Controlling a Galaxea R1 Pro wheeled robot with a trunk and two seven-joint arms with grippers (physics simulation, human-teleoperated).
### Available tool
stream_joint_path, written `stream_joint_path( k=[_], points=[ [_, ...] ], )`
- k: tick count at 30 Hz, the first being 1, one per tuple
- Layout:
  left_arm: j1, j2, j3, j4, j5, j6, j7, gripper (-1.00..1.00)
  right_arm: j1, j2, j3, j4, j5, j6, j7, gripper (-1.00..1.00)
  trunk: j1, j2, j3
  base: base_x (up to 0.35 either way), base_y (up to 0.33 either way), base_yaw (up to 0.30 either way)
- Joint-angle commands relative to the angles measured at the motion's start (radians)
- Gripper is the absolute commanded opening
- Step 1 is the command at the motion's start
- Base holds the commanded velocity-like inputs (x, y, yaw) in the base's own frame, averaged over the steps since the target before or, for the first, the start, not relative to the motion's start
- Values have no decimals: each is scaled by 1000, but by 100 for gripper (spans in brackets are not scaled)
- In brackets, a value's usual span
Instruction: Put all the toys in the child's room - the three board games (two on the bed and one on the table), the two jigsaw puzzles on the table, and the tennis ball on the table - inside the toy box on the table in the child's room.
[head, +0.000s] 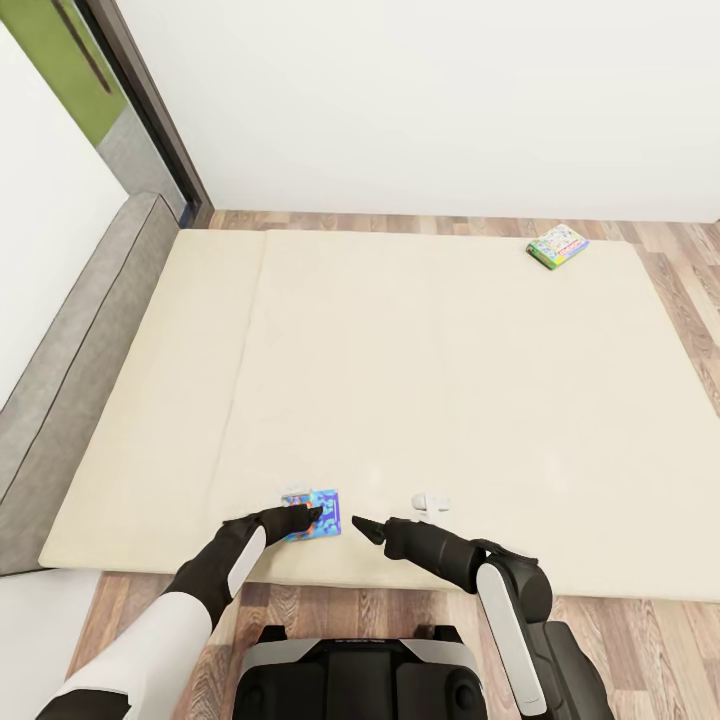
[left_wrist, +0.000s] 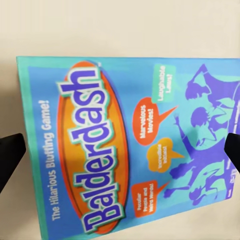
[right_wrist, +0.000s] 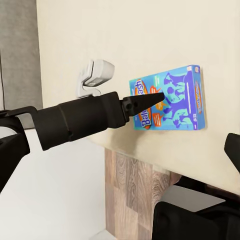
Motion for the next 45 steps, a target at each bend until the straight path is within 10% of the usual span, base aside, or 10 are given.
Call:
stream_joint_path(
  k=[1,45],
  points=[
    [0,0,-2,-2,8,6,1,100,0,1,-1,-1,3,5,5,100,0,-1,-1,0,0,0],
    [0,-1,-2,-3,8,6,2,100,1,1,-1,-1,-1,4,5,100,0,-1,-1,0,-18,-4]
  ],
)
